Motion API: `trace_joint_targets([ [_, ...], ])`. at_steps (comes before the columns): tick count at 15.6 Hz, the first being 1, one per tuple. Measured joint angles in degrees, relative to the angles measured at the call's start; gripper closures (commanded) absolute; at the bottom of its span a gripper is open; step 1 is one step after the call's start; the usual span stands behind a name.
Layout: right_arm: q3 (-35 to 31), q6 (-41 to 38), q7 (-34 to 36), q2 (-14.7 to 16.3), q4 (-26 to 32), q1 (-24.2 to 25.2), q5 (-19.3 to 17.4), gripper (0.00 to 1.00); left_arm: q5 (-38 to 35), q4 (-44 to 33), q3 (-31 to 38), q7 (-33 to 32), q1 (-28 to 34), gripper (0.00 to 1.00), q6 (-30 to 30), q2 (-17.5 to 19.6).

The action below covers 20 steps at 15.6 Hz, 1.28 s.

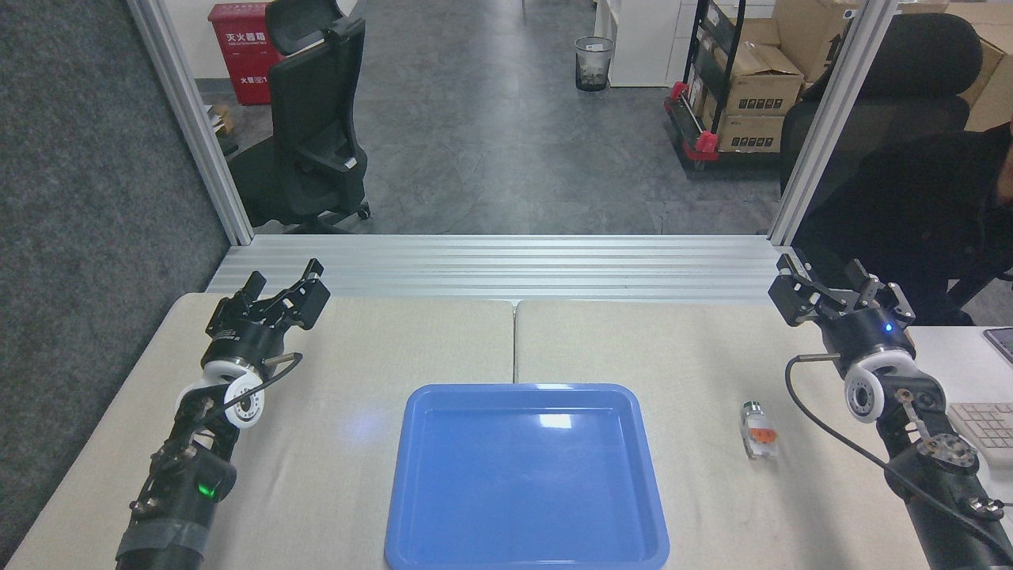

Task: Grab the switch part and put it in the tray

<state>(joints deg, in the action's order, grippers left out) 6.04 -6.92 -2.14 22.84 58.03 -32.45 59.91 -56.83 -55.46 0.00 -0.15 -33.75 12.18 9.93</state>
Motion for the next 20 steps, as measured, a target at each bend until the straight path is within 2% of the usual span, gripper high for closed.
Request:
trace_joint_targets([
  [20, 1.66, 0.30, -0.02, -0.20, -0.48, 0.86, 0.15, 0.02, 0.03, 0.00, 0.00, 0.00, 0.00, 0.00, -0.02, -0.02],
])
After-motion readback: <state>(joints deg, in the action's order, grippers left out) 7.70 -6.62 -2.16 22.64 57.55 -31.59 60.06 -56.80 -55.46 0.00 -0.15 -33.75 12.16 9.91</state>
